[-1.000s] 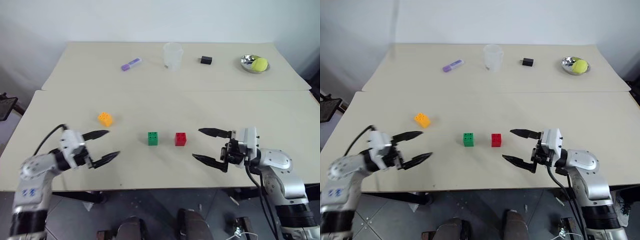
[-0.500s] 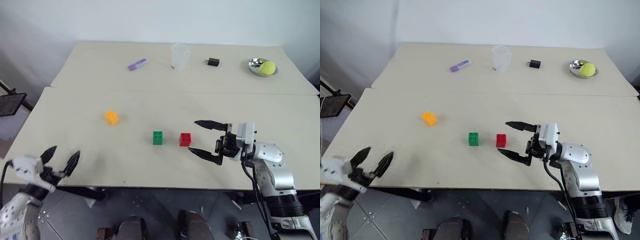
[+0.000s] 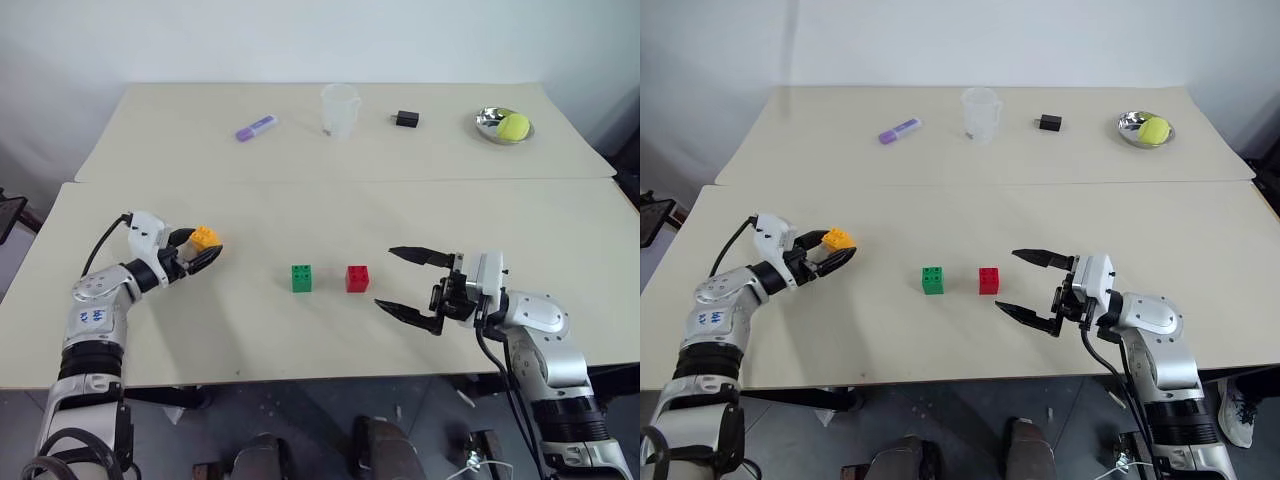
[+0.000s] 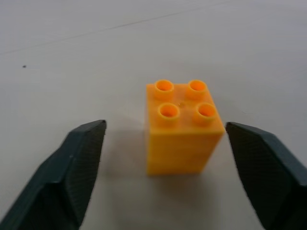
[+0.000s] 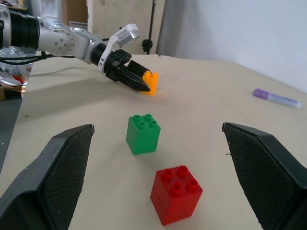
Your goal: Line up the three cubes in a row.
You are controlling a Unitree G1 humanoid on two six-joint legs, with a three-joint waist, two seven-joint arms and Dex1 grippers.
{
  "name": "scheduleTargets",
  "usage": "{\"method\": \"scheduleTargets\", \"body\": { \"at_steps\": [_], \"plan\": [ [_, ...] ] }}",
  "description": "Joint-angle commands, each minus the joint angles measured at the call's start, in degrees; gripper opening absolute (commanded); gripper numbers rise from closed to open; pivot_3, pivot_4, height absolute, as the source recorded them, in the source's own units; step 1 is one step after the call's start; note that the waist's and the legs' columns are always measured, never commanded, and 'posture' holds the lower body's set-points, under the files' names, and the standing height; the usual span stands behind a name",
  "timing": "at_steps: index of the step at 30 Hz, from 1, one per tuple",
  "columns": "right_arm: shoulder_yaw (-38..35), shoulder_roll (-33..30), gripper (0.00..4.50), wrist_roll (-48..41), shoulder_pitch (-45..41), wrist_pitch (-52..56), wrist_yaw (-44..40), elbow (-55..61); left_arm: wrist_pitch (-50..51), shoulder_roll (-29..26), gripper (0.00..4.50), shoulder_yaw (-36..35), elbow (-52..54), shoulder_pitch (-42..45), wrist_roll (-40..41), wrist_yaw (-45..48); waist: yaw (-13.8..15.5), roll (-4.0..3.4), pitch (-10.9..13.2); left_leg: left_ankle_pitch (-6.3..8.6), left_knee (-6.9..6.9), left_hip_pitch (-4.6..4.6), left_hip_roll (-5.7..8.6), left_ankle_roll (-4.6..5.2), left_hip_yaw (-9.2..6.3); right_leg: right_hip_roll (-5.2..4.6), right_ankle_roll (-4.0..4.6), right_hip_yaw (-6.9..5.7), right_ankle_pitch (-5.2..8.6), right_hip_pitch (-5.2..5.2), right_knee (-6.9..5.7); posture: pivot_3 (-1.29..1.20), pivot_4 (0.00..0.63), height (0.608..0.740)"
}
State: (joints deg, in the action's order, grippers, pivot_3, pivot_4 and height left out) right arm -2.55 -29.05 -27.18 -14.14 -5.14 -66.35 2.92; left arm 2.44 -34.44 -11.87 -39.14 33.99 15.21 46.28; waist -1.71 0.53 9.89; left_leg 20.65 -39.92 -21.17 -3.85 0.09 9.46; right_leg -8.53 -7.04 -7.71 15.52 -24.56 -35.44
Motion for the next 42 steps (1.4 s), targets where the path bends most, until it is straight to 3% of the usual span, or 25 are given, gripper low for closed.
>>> {"method": "scheduleTargets", "body": {
  "at_steps": [1,5,10,14,21,27,36,38,42],
  "plan": [
    [-1.09,-0.21,4.5,-0.11,0.89,-1.28,1.32,2.88,-2.28,-0.6,2.68,0.87,-0.94,0.7,-0.75,2.94,-0.07,0.0,0.0,0.0,0.0,0.0,0.0,0.0,0.0,0.0,0.0,0.01,0.0,0.0,0.0,0.0,0.15,0.74],
    [-0.96,-0.51,4.5,0.27,1.47,-1.45,1.67,3.23,-3.4,-2.95,1.5,2.96,2.54,-1.03,0.34,12.89,0.03,0.0,0.0,0.0,-0.04,0.0,0.0,0.0,0.0,0.0,0.0,0.01,0.0,0.0,-0.02,0.0,0.15,0.74],
    [-1.54,-1.38,4.5,0.6,2.88,-1.71,1.92,4.04,-7.32,-5.53,1.53,6.03,6.91,-1.67,1.75,27.55,0.26,0.0,0.01,0.0,-0.05,0.0,-0.01,0.0,0.01,0.0,0.0,0.03,0.0,-0.01,-0.03,0.0,0.15,0.74],
    [-1.99,-2.76,4.5,-0.02,4.87,-0.62,1.85,5.56,-15.59,-5.97,1.53,11.55,-0.12,2.69,-1.8,39.63,0.57,0.0,0.0,0.0,-0.12,-0.02,0.0,0.0,0.01,0.0,0.0,0.04,0.0,0.02,0.0,0.0,0.15,0.74],
    [-1.99,-3.5,4.5,-0.5,5.95,0.85,2.75,7.63,-24.69,-1.91,1.53,14.74,-19.65,15.36,-7.78,38.89,0.37,0.02,0.02,0.0,-0.13,-0.04,0.01,0.02,0.03,0.0,0.01,0.05,0.01,0.01,0.03,0.0,0.15,0.74],
    [-2.57,-4.38,4.5,-1.11,8.57,2.43,3.22,10.35,-25.45,-0.96,1.53,16.22,-25.32,18.59,-10.78,42.84,0.02,0.03,0.02,0.01,-0.05,-0.05,0.02,0.03,0.03,0.0,-0.02,0.04,-0.01,-0.01,0.05,0.0,0.15,0.74],
    [-2.21,-4.37,4.5,-1.77,5.85,2.09,2.23,7.73,-22.37,-4.19,4.27,11.24,-22.21,17.77,-6.84,42.65,0.09,0.07,0.05,0.0,-0.13,-0.05,0.01,0.06,0.02,-0.01,-0.01,0.08,-0.01,0.0,0.02,0.0,0.15,0.74],
    [-2.52,-5.39,4.5,-2.59,4.25,3.08,0.73,6.68,-19.22,-6.52,4.27,8.65,-19.0,16.28,-4.4,42.29,-0.14,0.08,0.06,0.0,-0.12,-0.05,0.01,0.05,0.02,-0.01,-0.01,0.08,-0.01,-0.01,0.01,0.0,0.15,0.74],
    [-2.96,-13.8,4.5,-6.48,1.4,12.59,-6.55,5.68,-17.95,-13.44,4.27,2.83,-6.88,7.48,-0.22,39.75,-0.29,0.02,0.09,0.01,-0.09,-0.03,-0.02,0.06,0.02,-0.03,-0.01,0.12,-0.01,-0.09,-0.06,0.0,0.15,0.74]
  ]
}}
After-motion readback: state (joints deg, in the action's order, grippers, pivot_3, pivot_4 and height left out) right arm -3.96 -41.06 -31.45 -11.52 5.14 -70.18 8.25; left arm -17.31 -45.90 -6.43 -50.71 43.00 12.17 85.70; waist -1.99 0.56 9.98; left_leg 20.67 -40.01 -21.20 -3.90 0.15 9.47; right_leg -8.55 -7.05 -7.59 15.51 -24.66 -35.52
